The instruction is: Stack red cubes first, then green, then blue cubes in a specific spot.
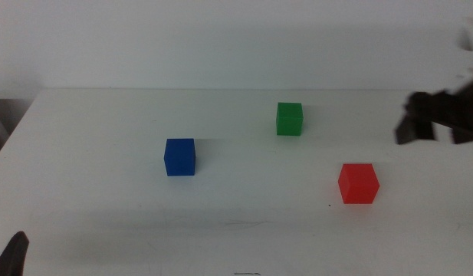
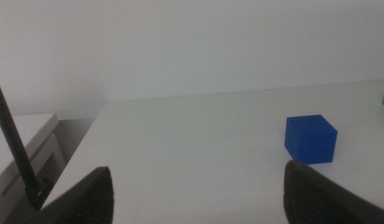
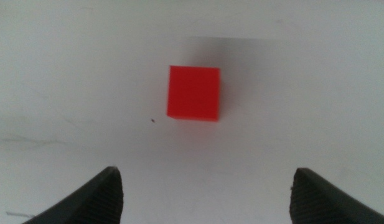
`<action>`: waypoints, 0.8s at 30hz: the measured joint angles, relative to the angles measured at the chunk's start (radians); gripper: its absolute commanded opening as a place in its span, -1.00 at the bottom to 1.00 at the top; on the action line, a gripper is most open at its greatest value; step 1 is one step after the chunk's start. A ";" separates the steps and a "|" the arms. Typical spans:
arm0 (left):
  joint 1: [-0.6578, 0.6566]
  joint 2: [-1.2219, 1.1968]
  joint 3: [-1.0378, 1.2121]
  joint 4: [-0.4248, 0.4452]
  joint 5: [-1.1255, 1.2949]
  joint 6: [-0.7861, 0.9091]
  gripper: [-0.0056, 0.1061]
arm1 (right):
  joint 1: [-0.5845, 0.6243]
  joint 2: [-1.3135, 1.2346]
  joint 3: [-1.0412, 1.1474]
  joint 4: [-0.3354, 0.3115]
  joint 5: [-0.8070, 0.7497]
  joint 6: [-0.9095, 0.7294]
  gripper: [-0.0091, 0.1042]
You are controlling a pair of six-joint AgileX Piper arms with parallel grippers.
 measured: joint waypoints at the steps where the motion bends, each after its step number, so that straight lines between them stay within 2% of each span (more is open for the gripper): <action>1: 0.000 0.000 0.000 0.000 0.000 0.000 0.78 | 0.000 0.040 -0.029 0.012 0.007 0.000 0.72; 11: 0.000 0.000 0.000 0.000 0.000 0.000 0.78 | 0.002 0.350 -0.151 0.021 -0.013 0.002 0.72; 24: 0.000 0.000 0.000 0.000 0.000 0.000 0.78 | 0.019 0.506 -0.153 0.020 -0.110 0.001 0.72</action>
